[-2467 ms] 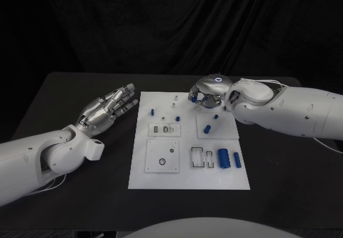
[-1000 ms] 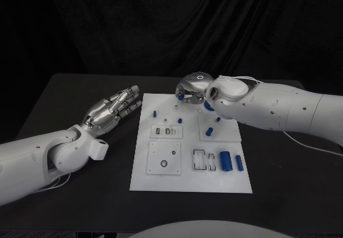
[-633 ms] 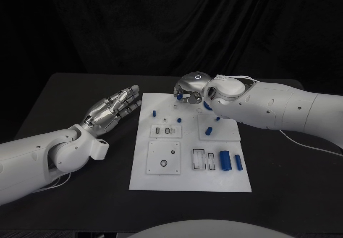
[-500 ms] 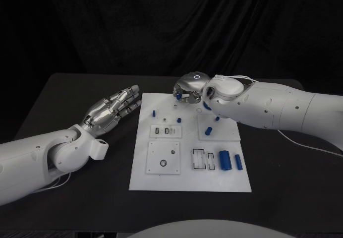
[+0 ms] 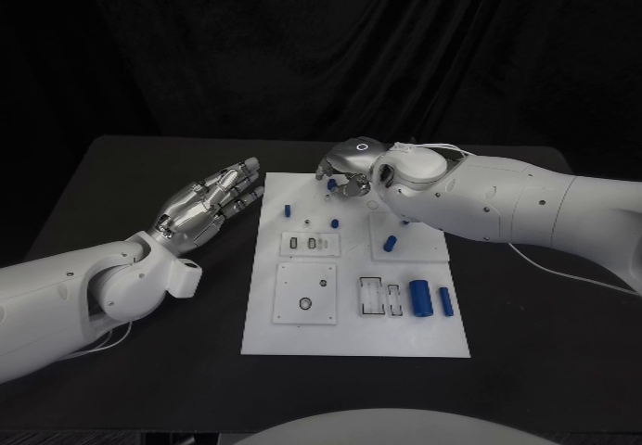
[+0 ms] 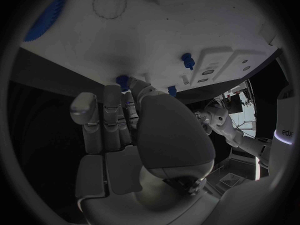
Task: Assemble the parts on the task board
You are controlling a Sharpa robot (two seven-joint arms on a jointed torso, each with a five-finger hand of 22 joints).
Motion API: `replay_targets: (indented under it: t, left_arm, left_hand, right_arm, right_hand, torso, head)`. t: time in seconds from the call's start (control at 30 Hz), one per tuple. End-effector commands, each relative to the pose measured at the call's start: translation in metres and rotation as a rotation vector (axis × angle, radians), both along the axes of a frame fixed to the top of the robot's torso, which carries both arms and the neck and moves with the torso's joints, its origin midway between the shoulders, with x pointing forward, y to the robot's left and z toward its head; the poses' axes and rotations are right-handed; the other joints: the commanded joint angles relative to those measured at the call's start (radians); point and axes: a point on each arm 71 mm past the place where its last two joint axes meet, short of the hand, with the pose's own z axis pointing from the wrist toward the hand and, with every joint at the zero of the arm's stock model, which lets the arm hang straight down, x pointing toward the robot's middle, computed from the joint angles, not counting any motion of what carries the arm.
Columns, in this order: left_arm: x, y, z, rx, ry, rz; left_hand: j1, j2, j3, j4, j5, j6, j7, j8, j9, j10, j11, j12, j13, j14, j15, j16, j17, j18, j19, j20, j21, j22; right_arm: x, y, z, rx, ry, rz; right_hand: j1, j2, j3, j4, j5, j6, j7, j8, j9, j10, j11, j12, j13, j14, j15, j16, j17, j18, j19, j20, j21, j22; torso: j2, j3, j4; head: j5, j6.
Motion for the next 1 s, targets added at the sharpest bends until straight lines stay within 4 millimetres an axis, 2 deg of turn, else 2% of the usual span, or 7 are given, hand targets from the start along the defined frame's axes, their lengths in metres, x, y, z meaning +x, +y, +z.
replay_targets:
  t: [0.03, 0.23, 0.37, 0.8, 0.87, 0.93, 1.0]
  left_arm:
    - [-0.001, 0.002, 0.008, -0.094, -0.09, 0.01]
    - [-0.001, 0.003, 0.008, -0.092, -0.088, 0.013]
    - [-0.001, 0.005, 0.008, -0.091, -0.088, 0.016]
    - [-0.004, 0.013, 0.009, -0.084, -0.09, 0.037]
    - [-0.004, 0.014, 0.009, -0.083, -0.09, 0.039]
    - [-0.004, 0.014, 0.009, -0.082, -0.09, 0.039]
    - [-0.004, 0.014, 0.008, -0.082, -0.089, 0.039]
  left_hand:
    - [0.009, -0.002, 0.005, 0.001, 0.005, 0.003, 0.003, 0.007, 0.001, -0.001, 0.003, -0.003, -0.001, -0.004, 0.006, -0.006, -0.001, 0.004, 0.0, 0.004, -0.003, -0.001]
    - [0.01, -0.002, 0.006, 0.0, 0.007, 0.0, 0.004, 0.006, 0.001, -0.002, 0.004, -0.005, -0.001, -0.004, 0.006, -0.006, -0.001, 0.004, 0.0, 0.005, -0.004, -0.001]
    - [0.011, -0.002, 0.007, 0.0, 0.007, 0.0, 0.004, 0.006, 0.0, -0.003, 0.004, -0.006, -0.001, -0.004, 0.006, -0.007, -0.002, 0.004, 0.0, 0.005, -0.004, -0.001]
    - [0.014, -0.003, 0.009, -0.003, 0.01, 0.004, 0.005, 0.007, 0.001, -0.001, 0.004, -0.003, -0.001, -0.004, 0.006, -0.006, -0.001, 0.005, 0.0, 0.005, -0.004, -0.001]
    - [0.014, -0.003, 0.01, -0.004, 0.01, 0.004, 0.005, 0.007, 0.001, 0.0, 0.004, -0.003, -0.001, -0.004, 0.006, -0.006, -0.001, 0.005, 0.0, 0.005, -0.004, -0.001]
    - [0.015, -0.004, 0.011, -0.005, 0.013, 0.005, 0.006, 0.008, 0.001, 0.0, 0.004, -0.003, 0.0, -0.004, 0.006, -0.006, -0.001, 0.005, 0.0, 0.005, -0.004, -0.001]
    - [0.015, -0.004, 0.011, -0.005, 0.013, 0.005, 0.006, 0.008, 0.001, 0.0, 0.004, -0.003, 0.0, -0.004, 0.006, -0.006, -0.001, 0.005, 0.0, 0.005, -0.004, -0.001]
  right_arm:
    - [0.001, -0.003, -0.003, -0.018, 0.013, -0.015]
    - [0.002, -0.012, 0.001, 0.007, -0.019, -0.042]
    - [0.002, -0.021, 0.011, 0.036, -0.058, -0.048]
    - [-0.028, -0.078, 0.075, 0.216, -0.032, -0.087]
    - [-0.033, -0.09, 0.076, 0.225, -0.011, -0.105]
    - [-0.037, -0.102, 0.074, 0.219, 0.014, -0.126]
    - [-0.04, -0.115, 0.071, 0.203, 0.047, -0.155]
  right_hand:
    - [-0.007, 0.0, -0.018, -0.01, -0.013, -0.051, -0.018, -0.031, -0.014, -0.058, 0.002, -0.018, 0.003, -0.017, 0.002, -0.014, -0.019, 0.016, -0.015, 0.002, -0.02, -0.015]
    - [-0.006, 0.011, -0.069, -0.033, -0.021, -0.267, -0.043, -0.057, -0.081, -0.211, 0.021, -0.038, 0.005, -0.086, 0.019, -0.051, -0.071, 0.03, -0.078, 0.018, -0.09, -0.07]
    - [-0.003, 0.012, -0.078, -0.035, -0.02, -0.292, -0.046, -0.057, -0.09, -0.233, 0.021, -0.035, 0.005, -0.095, 0.021, -0.053, -0.07, 0.033, -0.091, 0.019, -0.104, -0.081]
    - [-0.016, 0.042, -0.107, -0.005, -0.023, -0.04, 0.043, 0.019, -0.05, -0.024, -0.008, 0.242, 0.112, -0.062, 0.005, -0.043, -0.056, 0.024, -0.037, 0.006, -0.088, -0.018]
    - [-0.027, 0.031, -0.124, 0.002, -0.027, 0.005, 0.052, 0.035, -0.041, 0.056, -0.055, 0.501, 0.271, -0.073, -0.033, -0.067, -0.072, 0.026, -0.058, -0.005, -0.122, -0.04]
    - [-0.053, 0.046, -0.13, 0.04, -0.042, 0.029, 0.05, 0.037, -0.037, 0.021, -0.081, 0.794, 0.504, -0.064, -0.023, -0.096, -0.081, 0.036, -0.072, -0.023, -0.17, -0.071]
    - [-0.095, 0.051, -0.143, 0.079, -0.027, 0.056, 0.044, 0.038, -0.034, 0.239, -0.087, 1.037, 0.893, 0.064, -0.033, 0.091, 0.25, 0.008, 0.022, -0.029, -0.066, 0.054]
  torso:
    - [-0.001, -0.0003, -0.0019]
    - [-0.001, 0.0002, -0.0043]
    - [-0.002, -0.0002, -0.0066]
    - [-0.003, -0.0015, -0.0066]
    - [-0.004, -0.0017, -0.0076]
    - [-0.002, -0.0015, -0.0069]
    - [-0.002, -0.0015, -0.0073]
  head:
    - [0.003, -0.002]
    - [0.003, -0.001]
    - [0.004, 0.001]
    - [0.005, 0.018]
    - [0.002, 0.017]
    - [-0.001, 0.019]
    - [-0.002, 0.022]
